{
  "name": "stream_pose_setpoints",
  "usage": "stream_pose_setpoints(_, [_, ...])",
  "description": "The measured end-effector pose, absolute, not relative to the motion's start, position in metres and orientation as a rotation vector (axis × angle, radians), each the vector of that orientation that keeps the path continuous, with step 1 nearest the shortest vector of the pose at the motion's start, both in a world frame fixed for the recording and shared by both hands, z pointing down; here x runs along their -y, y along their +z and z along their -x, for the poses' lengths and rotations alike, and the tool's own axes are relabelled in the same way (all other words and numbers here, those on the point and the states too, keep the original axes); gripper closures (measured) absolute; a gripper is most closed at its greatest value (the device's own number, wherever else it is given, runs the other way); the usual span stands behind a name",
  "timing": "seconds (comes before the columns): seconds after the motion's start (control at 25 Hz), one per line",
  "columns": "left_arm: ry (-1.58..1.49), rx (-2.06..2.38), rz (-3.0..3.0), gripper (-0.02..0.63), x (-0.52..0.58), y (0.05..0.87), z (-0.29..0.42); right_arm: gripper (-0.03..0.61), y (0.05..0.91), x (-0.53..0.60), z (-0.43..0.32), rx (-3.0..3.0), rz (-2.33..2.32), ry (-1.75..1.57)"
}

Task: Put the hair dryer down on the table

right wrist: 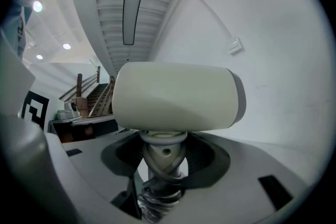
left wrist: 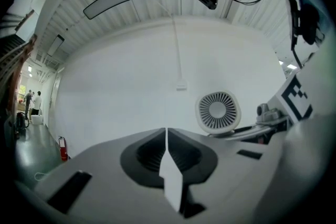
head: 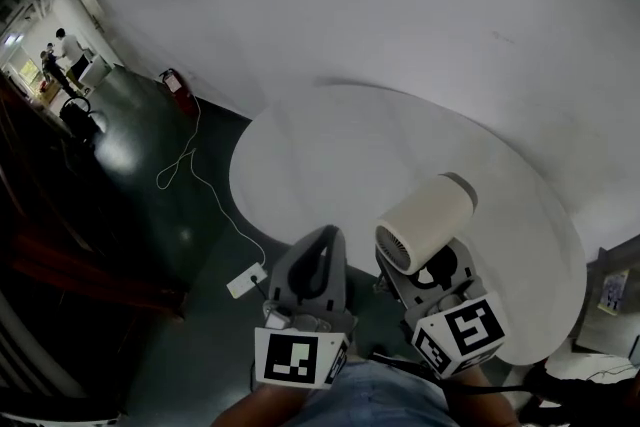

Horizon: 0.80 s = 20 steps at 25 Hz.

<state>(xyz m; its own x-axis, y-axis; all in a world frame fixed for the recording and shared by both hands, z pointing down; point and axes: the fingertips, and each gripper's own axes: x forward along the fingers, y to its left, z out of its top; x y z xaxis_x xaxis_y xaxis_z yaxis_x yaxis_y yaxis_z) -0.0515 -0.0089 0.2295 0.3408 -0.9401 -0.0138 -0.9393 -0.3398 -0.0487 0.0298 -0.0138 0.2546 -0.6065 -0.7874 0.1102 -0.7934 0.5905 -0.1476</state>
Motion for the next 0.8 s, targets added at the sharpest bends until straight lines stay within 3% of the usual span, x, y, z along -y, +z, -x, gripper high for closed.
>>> stream_pose_setpoints(0.8, [-0.034, -1.530, 2.825, 0.597, 0.228, 0.248, 0.094, 0.356, 0.273, 0.206, 0.023, 2.530, -1.643, 0.358])
